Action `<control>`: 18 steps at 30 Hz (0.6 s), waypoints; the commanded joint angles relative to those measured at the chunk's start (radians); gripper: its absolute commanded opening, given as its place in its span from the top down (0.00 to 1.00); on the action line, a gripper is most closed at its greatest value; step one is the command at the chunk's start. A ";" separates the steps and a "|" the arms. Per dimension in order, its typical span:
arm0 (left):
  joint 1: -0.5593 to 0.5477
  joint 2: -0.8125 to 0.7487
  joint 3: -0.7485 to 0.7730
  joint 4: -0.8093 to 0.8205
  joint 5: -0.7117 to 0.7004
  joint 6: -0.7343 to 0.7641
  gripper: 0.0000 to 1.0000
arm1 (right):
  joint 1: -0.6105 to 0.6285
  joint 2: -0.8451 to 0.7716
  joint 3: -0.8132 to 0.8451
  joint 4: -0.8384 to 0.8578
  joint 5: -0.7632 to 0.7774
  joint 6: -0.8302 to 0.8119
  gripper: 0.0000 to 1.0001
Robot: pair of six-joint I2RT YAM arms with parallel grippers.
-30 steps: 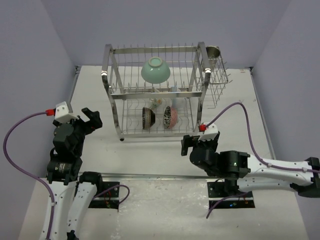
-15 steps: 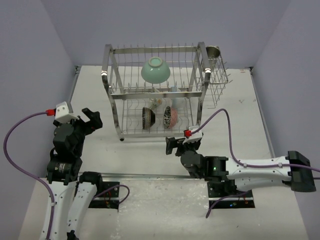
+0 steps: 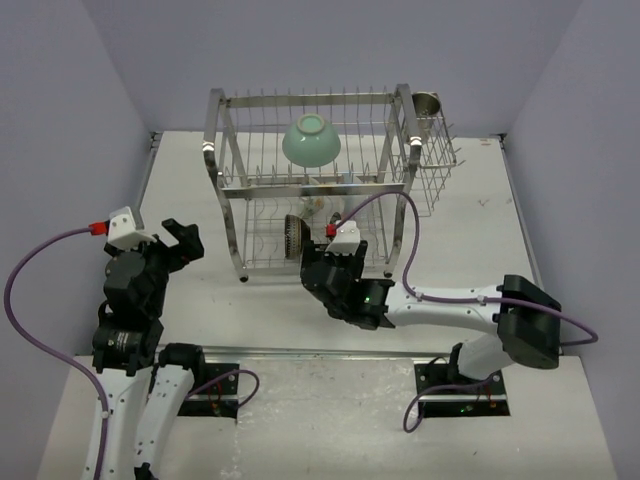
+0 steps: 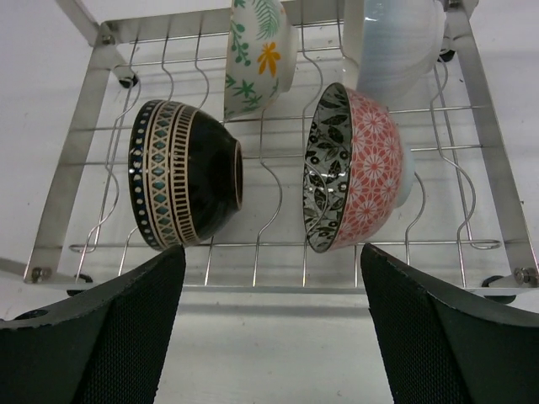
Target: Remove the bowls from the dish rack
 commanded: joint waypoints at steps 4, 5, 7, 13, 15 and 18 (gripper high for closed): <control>0.007 -0.012 0.027 0.007 0.018 0.013 0.00 | -0.030 0.091 0.182 -0.299 0.062 0.213 0.16; 0.007 -0.010 0.024 0.011 0.021 0.013 0.00 | -0.030 0.108 0.199 -0.325 0.065 0.223 0.16; 0.007 -0.007 0.027 0.010 0.027 0.015 0.00 | -0.030 0.151 0.241 -0.359 0.072 0.237 0.16; 0.007 -0.016 0.046 -0.013 0.017 0.029 0.00 | -0.039 0.251 0.354 -0.682 0.107 0.538 0.19; 0.007 -0.022 0.046 -0.016 0.014 0.032 0.00 | -0.039 0.272 0.376 -0.818 0.121 0.614 0.19; 0.007 -0.022 0.041 -0.015 0.020 0.027 0.00 | -0.045 0.315 0.419 -0.983 0.145 0.770 0.19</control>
